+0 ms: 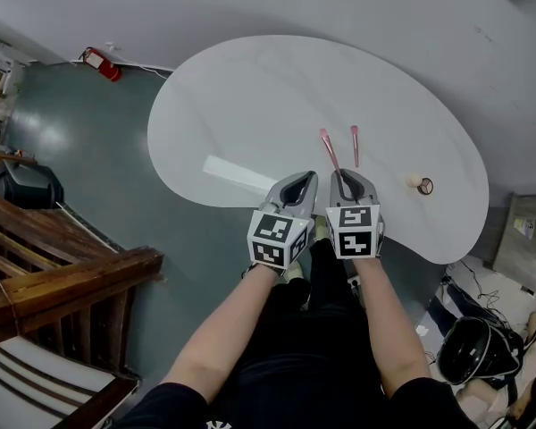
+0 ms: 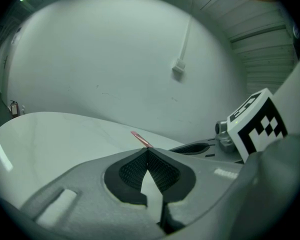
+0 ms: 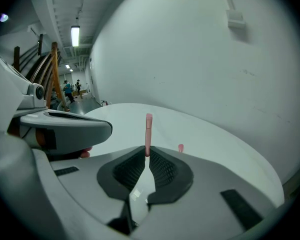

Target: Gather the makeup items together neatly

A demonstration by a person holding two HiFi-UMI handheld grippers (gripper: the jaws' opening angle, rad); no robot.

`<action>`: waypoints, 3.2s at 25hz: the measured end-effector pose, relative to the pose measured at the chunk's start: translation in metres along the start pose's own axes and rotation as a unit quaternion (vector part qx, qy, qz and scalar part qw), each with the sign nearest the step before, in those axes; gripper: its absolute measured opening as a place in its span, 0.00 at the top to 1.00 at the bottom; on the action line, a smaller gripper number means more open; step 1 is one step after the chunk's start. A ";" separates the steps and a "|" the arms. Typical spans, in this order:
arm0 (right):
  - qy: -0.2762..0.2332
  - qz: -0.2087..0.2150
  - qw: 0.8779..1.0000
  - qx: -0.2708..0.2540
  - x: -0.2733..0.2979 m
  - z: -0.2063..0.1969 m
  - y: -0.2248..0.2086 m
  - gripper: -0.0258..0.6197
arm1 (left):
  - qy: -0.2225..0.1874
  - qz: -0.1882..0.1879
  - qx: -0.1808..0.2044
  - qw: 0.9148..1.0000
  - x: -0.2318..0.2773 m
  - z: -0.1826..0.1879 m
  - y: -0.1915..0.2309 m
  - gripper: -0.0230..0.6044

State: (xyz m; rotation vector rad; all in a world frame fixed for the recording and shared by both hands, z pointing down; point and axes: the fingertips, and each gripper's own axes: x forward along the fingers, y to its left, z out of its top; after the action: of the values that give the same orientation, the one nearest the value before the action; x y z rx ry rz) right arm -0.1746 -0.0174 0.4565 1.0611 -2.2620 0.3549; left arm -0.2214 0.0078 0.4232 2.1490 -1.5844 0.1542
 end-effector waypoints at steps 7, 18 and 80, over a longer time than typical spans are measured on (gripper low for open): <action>-0.020 -0.025 0.999 0.010 -0.035 -0.005 0.008 0.90 | -0.007 -0.027 0.016 0.999 -0.021 -0.002 -0.021 0.95; -0.031 -0.079 0.996 0.038 -0.090 -0.024 -0.034 0.90 | -0.007 -0.084 0.029 0.996 -0.013 0.004 -0.082 0.95; 0.080 -0.113 0.955 0.261 -0.049 -0.209 -0.276 0.90 | 0.131 -0.143 0.045 0.980 0.191 -0.099 -0.244 0.95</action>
State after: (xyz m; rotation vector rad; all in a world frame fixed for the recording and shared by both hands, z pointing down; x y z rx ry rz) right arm 0.1467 -0.0664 0.5849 1.4772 -1.9162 0.9405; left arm 0.0851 -0.0615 0.5068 2.2889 -1.1295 0.4028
